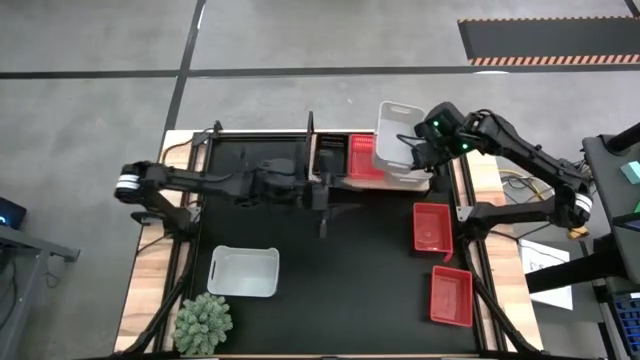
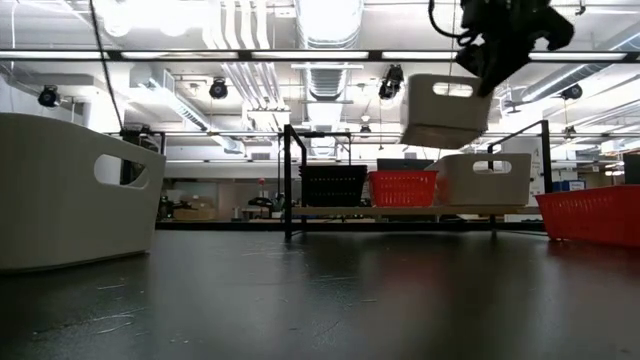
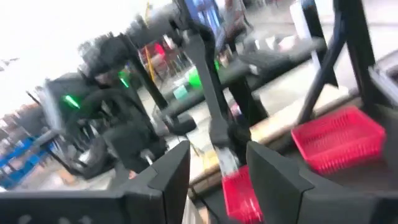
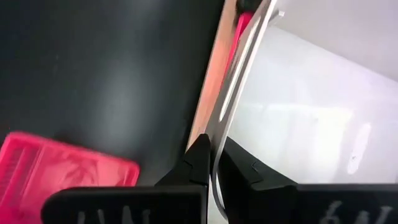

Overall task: Stack baskets on shelf by color
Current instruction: Stack the top white bin into the top of the white bin on the shelf, then stack the top red bin into the top of the red bins on the shelf

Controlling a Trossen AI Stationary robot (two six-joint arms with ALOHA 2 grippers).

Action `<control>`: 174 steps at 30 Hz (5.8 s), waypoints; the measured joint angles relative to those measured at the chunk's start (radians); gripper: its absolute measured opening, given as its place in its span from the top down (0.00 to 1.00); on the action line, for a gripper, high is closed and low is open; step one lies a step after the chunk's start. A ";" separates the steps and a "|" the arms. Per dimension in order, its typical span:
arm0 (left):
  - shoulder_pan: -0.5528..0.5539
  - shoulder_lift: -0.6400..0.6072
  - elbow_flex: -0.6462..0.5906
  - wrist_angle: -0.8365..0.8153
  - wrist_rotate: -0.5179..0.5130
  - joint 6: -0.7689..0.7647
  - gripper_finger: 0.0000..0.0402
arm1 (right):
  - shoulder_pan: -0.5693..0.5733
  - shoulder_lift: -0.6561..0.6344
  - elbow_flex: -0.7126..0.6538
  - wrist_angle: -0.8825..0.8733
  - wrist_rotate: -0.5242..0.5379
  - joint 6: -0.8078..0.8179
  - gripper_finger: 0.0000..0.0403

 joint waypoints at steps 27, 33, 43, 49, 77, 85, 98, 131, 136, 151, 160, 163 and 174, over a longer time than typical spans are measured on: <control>-0.026 -0.419 -0.639 0.675 0.027 -0.034 0.64 | -0.172 -0.028 -0.025 -0.138 -0.030 -0.250 0.98; -0.026 -0.415 -0.636 0.675 0.027 -0.035 0.64 | -0.220 -0.029 -0.053 -0.133 -0.062 -0.283 0.98; -0.026 -0.416 -0.639 0.673 0.028 -0.036 0.64 | -0.230 -0.031 -0.123 -0.101 -0.059 -0.291 0.98; -0.026 -0.415 -0.639 0.672 0.028 -0.037 0.64 | -0.229 -0.030 -0.144 -0.072 -0.036 -0.291 0.98; -0.026 -0.415 -0.639 0.667 0.028 -0.037 0.64 | -0.229 -0.053 -0.119 -0.098 0.025 -0.230 0.98; -0.026 -0.415 -0.640 0.667 0.028 -0.037 0.64 | -0.229 -0.053 -0.145 -0.091 0.025 -0.230 0.98; -0.026 -0.415 -0.640 0.667 0.028 -0.036 0.64 | -0.229 -0.053 -0.153 -0.063 0.068 -0.209 0.98; -0.026 -0.414 -0.643 0.667 0.027 -0.033 0.64 | -0.229 -0.053 -0.153 -0.063 0.093 -0.132 0.98; -0.026 -0.414 -0.644 0.667 0.027 -0.033 0.64 | -0.229 -0.053 -0.153 -0.063 0.093 -0.132 0.98; -0.026 -0.414 -0.645 0.667 0.028 -0.033 0.64 | -0.229 -0.051 -0.153 -0.059 0.099 -0.122 0.71; -0.026 -0.414 -0.645 0.667 0.028 -0.033 0.64 | -0.229 -0.051 -0.153 -0.052 0.094 -0.037 0.68; -0.026 -0.414 -0.645 0.668 0.028 -0.033 0.64 | -0.229 -0.048 -0.153 -0.002 0.094 0.044 0.71; -0.026 -0.414 -0.651 0.675 0.027 -0.033 0.64 | -0.101 0.042 -0.119 0.124 0.275 0.319 0.97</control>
